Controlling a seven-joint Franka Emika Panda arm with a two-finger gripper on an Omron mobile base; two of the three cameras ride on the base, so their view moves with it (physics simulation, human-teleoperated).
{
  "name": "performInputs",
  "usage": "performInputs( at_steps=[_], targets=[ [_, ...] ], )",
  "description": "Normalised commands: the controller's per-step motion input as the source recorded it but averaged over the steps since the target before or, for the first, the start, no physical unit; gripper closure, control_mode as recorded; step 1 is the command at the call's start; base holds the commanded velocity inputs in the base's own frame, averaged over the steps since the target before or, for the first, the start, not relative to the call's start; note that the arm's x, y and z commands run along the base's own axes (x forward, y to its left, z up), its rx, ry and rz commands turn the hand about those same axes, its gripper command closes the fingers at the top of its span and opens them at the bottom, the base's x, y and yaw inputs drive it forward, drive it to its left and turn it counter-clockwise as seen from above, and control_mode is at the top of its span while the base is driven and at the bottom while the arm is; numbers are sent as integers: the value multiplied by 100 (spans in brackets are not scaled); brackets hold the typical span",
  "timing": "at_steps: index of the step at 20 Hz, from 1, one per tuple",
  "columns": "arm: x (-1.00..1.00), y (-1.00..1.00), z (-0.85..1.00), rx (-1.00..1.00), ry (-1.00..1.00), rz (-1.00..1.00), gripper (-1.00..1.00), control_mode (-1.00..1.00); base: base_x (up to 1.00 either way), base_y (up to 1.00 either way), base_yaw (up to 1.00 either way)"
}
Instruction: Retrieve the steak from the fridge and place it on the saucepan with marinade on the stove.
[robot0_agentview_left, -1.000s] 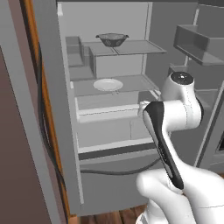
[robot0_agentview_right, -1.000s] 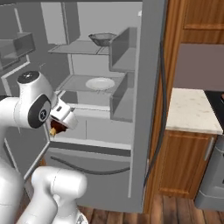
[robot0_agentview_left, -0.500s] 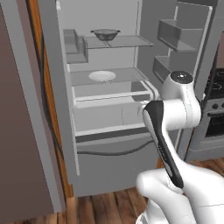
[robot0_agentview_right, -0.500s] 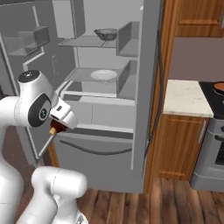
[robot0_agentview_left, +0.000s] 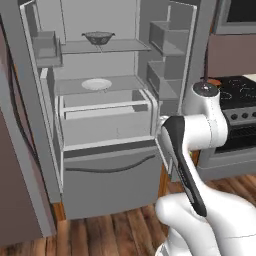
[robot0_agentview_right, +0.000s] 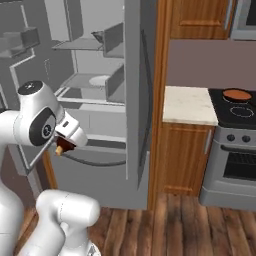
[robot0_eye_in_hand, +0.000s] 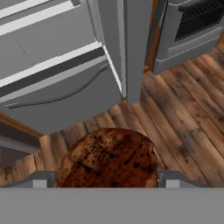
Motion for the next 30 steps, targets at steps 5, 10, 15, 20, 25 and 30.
performInputs(
  at_steps=[5,10,15,20,25,30],
  targets=[
    [0,0,0,0,0,0,100,100,0,-100,0],
    [0,0,0,0,0,0,100,100,1,-100,0],
    [0,0,0,0,0,0,100,100,24,-100,0],
    [0,0,0,0,0,0,100,100,77,-93,0],
    [0,0,0,0,0,0,100,100,100,-65,10],
    [0,0,0,0,0,0,100,100,100,-42,16]
  ],
)
